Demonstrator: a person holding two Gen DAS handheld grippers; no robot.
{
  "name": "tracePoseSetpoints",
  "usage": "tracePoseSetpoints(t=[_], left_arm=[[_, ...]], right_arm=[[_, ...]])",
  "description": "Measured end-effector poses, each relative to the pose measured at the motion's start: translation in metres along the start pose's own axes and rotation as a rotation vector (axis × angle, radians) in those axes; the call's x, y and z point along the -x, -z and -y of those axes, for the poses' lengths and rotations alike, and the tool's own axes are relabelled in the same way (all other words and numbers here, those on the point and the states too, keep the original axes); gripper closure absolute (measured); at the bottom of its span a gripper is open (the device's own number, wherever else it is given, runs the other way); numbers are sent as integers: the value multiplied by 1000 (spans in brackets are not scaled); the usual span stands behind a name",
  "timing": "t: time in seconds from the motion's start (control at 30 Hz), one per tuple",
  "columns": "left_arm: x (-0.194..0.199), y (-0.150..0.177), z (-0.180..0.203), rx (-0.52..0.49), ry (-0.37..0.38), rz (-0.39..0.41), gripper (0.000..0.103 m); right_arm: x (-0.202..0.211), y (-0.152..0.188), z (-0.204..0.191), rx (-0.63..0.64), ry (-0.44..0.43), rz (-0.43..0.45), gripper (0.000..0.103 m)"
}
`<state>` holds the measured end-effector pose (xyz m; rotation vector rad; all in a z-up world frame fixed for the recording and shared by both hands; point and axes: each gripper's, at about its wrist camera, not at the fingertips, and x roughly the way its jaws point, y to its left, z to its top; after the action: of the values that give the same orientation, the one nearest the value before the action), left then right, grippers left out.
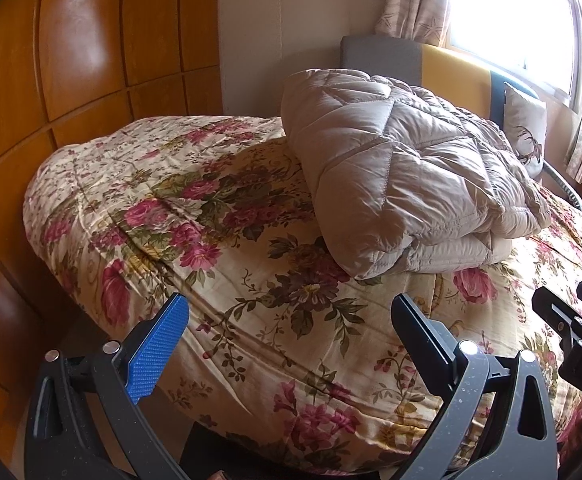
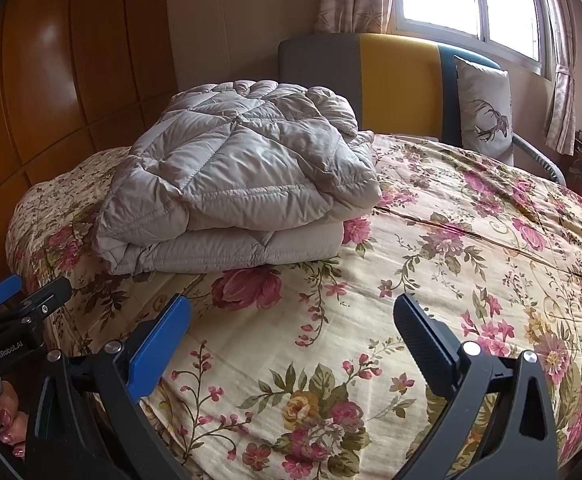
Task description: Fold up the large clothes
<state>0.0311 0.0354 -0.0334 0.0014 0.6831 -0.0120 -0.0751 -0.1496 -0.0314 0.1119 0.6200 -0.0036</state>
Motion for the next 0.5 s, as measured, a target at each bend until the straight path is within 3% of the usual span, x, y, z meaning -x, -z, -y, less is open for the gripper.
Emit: tracePoseSetpoints(t=[0.5], left_arm=[[-1,1,1,-5,-16,-15,3]], right_arm=[[-3,1,1,-8,-12,-15,2]])
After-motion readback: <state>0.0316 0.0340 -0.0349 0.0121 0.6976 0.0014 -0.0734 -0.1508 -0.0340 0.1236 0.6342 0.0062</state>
